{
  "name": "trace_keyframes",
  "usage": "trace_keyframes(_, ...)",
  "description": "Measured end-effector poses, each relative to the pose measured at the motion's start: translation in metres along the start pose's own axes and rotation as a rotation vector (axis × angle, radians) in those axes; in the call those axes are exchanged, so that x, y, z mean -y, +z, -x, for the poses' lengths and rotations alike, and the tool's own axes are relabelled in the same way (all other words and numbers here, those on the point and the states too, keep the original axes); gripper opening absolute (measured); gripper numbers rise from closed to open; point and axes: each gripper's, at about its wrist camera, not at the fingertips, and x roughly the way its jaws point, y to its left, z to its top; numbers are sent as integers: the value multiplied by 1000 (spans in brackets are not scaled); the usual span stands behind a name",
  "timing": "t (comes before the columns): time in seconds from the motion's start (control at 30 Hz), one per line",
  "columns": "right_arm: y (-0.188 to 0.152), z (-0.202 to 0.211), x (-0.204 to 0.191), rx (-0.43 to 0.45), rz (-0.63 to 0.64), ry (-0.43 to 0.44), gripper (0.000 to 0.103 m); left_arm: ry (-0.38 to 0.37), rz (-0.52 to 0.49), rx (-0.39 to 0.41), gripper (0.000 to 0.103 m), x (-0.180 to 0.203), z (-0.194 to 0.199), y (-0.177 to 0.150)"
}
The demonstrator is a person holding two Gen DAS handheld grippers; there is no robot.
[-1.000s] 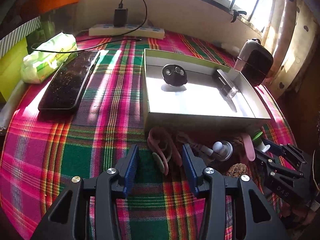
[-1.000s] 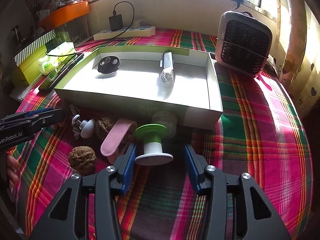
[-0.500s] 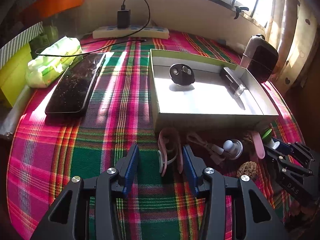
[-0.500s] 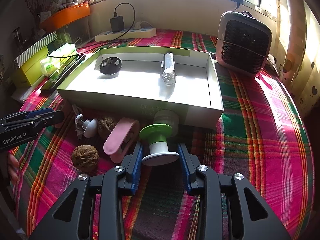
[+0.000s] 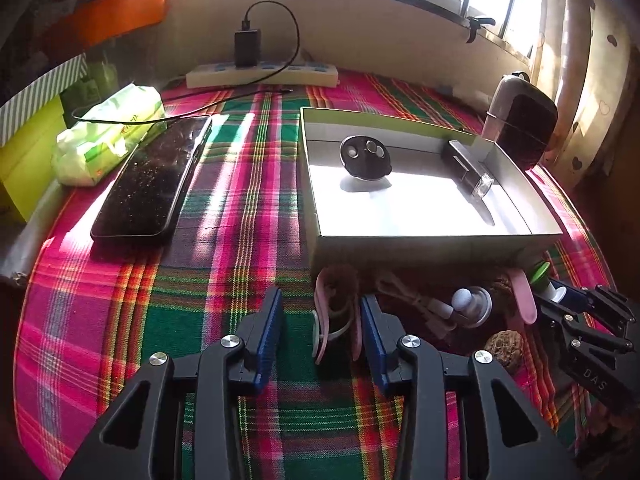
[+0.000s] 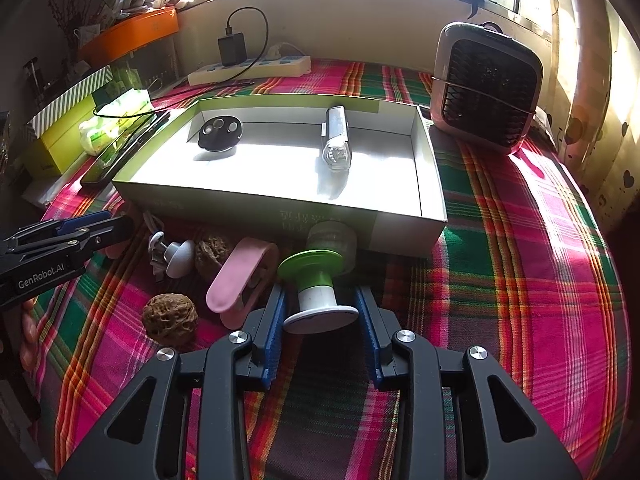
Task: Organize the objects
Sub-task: 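Grasp the green-capped white spool with the right tool while the left tool grasps the pink clip, then carry the pink clip and green spool with both tools into the white box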
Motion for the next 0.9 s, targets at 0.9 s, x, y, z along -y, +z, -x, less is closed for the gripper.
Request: trace_keyframes(0.9, -1, 2, 2, 9, -16, 18, 35, 0, 9, 5, 21, -2, 2, 1)
